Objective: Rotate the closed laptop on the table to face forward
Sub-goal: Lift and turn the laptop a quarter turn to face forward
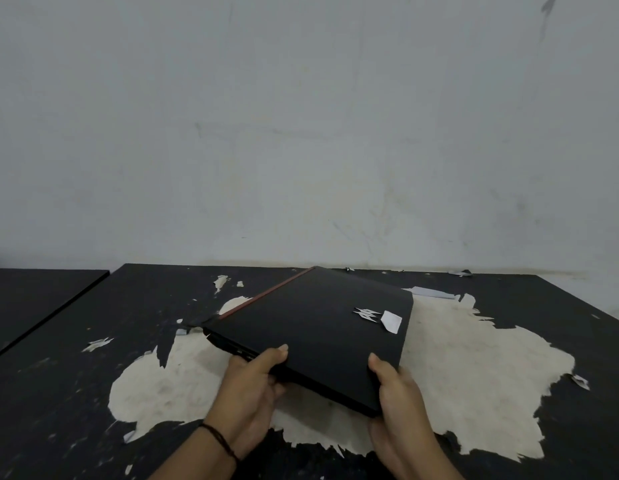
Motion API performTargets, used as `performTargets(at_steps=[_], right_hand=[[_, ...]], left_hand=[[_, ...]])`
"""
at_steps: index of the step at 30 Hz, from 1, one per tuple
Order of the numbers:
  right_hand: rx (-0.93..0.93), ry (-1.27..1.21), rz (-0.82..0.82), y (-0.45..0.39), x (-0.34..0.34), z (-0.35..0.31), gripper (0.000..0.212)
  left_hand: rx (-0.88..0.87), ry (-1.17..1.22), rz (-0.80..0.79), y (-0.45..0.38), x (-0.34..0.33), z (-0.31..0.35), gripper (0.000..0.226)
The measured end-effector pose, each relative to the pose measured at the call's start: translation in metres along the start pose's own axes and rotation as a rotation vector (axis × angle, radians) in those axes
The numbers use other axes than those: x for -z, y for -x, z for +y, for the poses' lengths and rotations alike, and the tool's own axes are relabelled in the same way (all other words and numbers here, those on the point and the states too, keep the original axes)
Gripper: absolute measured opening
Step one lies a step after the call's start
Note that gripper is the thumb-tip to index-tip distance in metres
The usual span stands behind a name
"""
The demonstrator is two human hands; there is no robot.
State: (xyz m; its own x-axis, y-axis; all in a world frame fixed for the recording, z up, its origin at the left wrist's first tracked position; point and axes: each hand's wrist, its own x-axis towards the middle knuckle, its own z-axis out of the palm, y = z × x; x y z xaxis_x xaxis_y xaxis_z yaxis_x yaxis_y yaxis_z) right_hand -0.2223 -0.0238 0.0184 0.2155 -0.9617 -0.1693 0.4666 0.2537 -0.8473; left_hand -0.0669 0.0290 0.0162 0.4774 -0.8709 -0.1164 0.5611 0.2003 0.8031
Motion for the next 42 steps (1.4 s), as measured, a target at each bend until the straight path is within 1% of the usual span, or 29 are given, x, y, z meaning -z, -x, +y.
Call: performTargets(at_steps=[5,8,10,12,14,16,20,23,25,27,29,31,34,38,42], right_hand=[[-0.001,-0.048,0.013,-0.001,-0.002,0.002,0.028],[0.008,-0.028,0.013,-0.006,-0.001,0.0,0.027],[0.006,-0.028,-0.026,-0.01,0.0,-0.005,0.025],[-0.028,-0.071,-0.077,-0.016,0.003,-0.012,0.022],[-0.06,-0.102,-0.092,-0.027,0.008,-0.019,0.027],[-0.092,-0.055,-0.074,-0.045,0.017,-0.027,0.034],[-0.197,-0.04,-0.042,-0.083,0.035,-0.042,0.033],[-0.227,-0.03,-0.073,-0.101,0.04,-0.044,0.032],[-0.233,-0.043,-0.085,-0.111,0.039,-0.042,0.031],[-0.235,-0.079,-0.094,-0.118,0.039,-0.038,0.034],[-0.233,-0.122,-0.108,-0.126,0.037,-0.033,0.036],[-0.23,-0.175,-0.107,-0.134,0.035,-0.027,0.034],[-0.234,-0.211,-0.135,-0.137,0.036,-0.024,0.029],[-0.248,-0.166,-0.208,-0.14,0.04,-0.023,0.024],[-0.273,-0.169,-0.244,-0.141,0.041,-0.024,0.023]], left_hand=[[0.031,-0.067,-0.03,-0.008,-0.006,0.013,0.035],[0.041,-0.097,-0.05,-0.011,-0.01,0.02,0.027],[0.05,-0.1,-0.043,-0.014,-0.011,0.024,0.024],[0.052,-0.096,-0.015,-0.016,-0.011,0.029,0.018],[0.057,-0.097,0.023,-0.018,-0.009,0.033,0.014],[0.066,-0.084,0.065,-0.018,-0.006,0.035,0.014],[0.059,-0.016,0.171,-0.019,-0.001,0.034,0.01],[0.011,0.048,0.185,-0.018,-0.003,0.034,0.008],[-0.023,0.091,0.174,-0.019,-0.003,0.033,0.014],[-0.051,0.106,0.152,-0.02,-0.002,0.032,0.024],[-0.066,0.114,0.127,-0.021,-0.001,0.031,0.04],[-0.078,0.113,0.108,-0.022,0.002,0.03,0.054],[-0.094,0.139,0.097,-0.025,0.007,0.026,0.058],[-0.124,0.108,0.067,-0.026,0.009,0.024,0.058],[-0.095,0.082,0.071,-0.026,0.014,0.021,0.059]])
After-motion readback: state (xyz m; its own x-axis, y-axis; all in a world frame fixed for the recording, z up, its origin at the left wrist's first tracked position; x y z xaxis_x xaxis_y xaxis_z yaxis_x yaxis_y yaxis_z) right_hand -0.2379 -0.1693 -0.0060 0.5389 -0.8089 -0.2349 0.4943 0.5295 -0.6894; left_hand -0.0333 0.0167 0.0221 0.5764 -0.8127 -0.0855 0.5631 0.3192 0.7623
